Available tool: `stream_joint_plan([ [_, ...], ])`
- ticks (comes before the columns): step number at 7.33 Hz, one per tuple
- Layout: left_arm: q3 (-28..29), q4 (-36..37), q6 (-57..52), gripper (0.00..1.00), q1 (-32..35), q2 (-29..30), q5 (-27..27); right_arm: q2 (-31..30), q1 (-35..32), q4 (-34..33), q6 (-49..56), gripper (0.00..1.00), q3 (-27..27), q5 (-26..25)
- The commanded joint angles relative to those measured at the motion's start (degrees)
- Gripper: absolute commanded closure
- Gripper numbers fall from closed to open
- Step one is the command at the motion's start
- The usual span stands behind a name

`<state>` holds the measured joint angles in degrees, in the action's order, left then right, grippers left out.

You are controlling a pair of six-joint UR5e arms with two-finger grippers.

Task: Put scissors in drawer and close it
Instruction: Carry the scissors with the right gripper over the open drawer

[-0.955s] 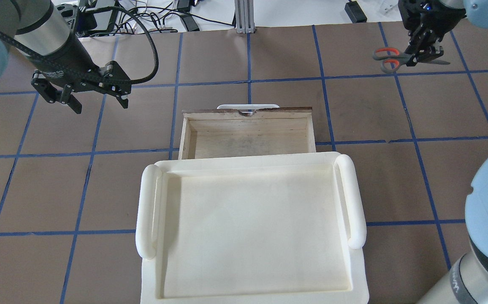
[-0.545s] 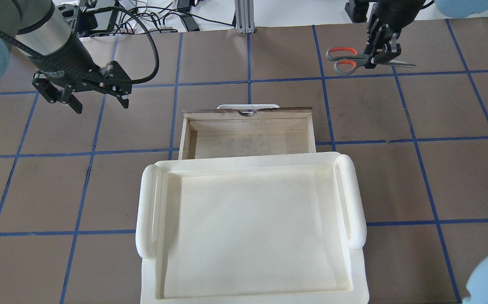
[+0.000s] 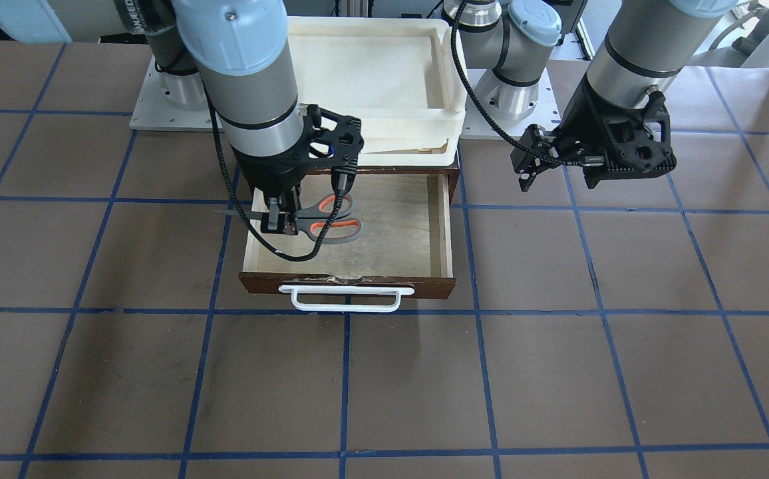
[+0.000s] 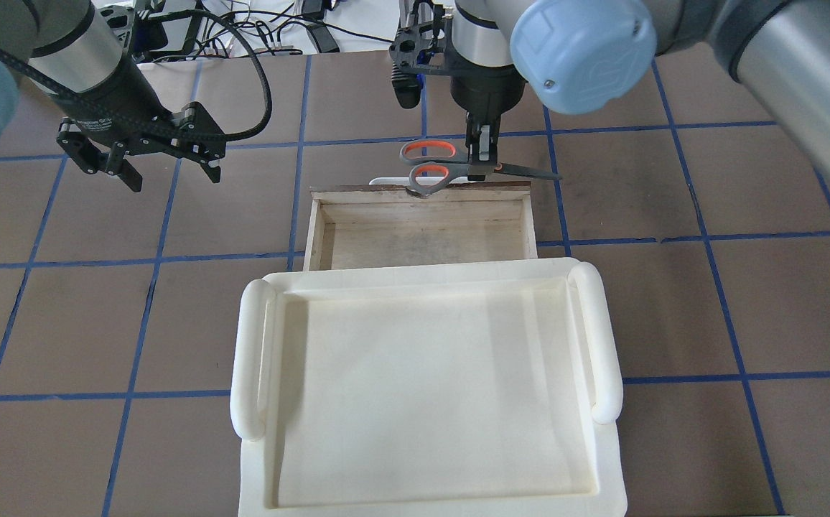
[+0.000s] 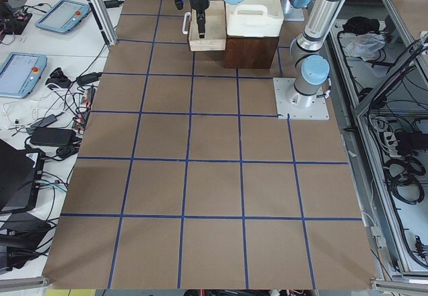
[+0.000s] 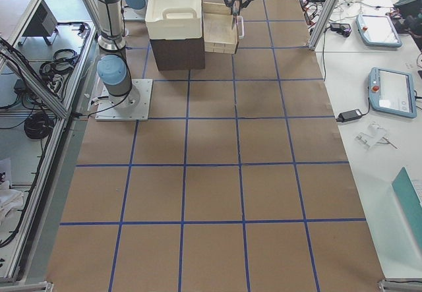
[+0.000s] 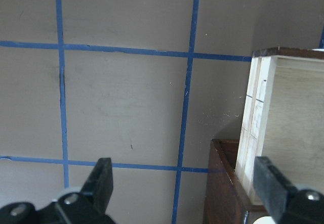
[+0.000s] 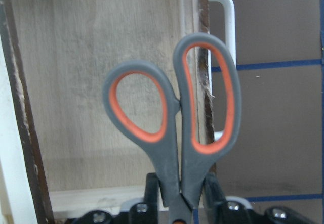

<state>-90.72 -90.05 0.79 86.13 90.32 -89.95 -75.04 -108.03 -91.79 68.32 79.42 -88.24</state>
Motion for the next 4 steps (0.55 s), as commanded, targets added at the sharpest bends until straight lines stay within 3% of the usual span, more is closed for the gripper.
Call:
stream_joint_plan([
  [1,0.0,0.0,0.0,0.00,0.0,-0.1,-0.1,0.9,-4.5,-2.8,-2.9,0.93,2.7,-0.4],
  [4,-0.1,-0.2,-0.1,0.00,-0.1,-0.1,-0.3,4.9,-8.0,-6.1,-6.5,0.92,2.7,-0.8],
])
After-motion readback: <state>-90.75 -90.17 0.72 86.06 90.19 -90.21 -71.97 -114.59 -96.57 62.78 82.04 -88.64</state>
